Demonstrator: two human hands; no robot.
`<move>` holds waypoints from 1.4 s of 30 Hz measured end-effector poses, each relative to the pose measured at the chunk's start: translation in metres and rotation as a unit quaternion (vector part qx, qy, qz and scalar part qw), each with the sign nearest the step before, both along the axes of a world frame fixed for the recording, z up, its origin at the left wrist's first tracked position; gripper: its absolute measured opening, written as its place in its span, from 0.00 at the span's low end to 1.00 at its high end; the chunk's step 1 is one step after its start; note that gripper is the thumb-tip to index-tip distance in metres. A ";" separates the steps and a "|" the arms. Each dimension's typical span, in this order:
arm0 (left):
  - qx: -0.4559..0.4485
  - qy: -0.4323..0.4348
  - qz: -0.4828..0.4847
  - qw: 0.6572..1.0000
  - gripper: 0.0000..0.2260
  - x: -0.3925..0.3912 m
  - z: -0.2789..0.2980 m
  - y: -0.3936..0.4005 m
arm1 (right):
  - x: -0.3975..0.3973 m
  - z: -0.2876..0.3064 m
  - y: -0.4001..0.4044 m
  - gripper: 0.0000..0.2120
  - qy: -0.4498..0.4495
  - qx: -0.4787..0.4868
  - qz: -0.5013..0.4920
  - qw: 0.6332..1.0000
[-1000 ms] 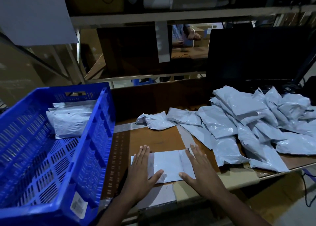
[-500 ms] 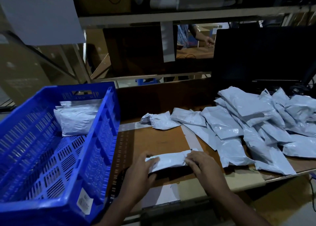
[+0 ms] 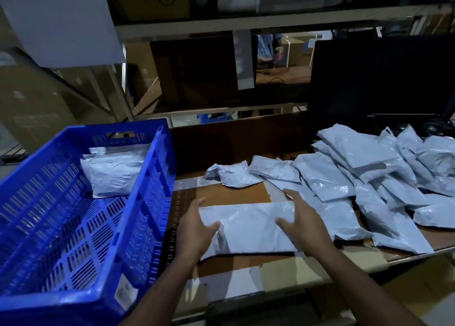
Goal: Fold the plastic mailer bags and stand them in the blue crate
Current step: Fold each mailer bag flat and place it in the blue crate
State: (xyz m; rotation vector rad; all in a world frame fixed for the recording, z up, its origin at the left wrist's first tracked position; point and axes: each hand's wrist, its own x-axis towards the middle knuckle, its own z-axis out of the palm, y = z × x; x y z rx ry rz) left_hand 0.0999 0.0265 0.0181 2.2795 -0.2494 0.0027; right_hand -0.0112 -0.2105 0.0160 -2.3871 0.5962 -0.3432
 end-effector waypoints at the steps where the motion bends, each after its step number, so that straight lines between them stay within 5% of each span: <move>1: 0.004 0.005 0.008 1.000 0.35 -0.002 -0.005 -0.003 | 0.001 -0.008 0.001 0.34 0.014 -0.028 0.001 1.000; 8: 0.168 -0.125 -0.048 0.977 0.33 -0.014 -0.021 -0.008 | 0.010 -0.035 0.015 0.26 0.027 -0.232 0.015 0.972; 14: 0.266 -0.126 -0.281 0.913 0.25 -0.009 -0.049 -0.025 | 0.028 -0.053 0.058 0.30 0.083 -0.197 0.173 0.961; 17: 0.250 -0.140 -0.259 0.922 0.28 -0.013 -0.068 -0.017 | 0.023 -0.065 0.059 0.40 0.102 -0.199 0.164 0.961; 34: 0.283 -0.058 -0.163 0.943 0.43 -0.012 -0.072 -0.010 | -0.011 -0.070 0.033 0.50 0.148 -0.149 0.030 0.977; 39: 0.192 0.004 -0.163 0.968 0.30 0.003 -0.044 -0.005 | -0.014 -0.062 0.031 0.51 0.144 -0.120 0.017 0.982; 42: 0.249 -0.040 -0.135 0.958 0.25 0.011 -0.021 -0.003 | -0.014 -0.060 0.030 0.48 0.134 -0.114 0.015 0.984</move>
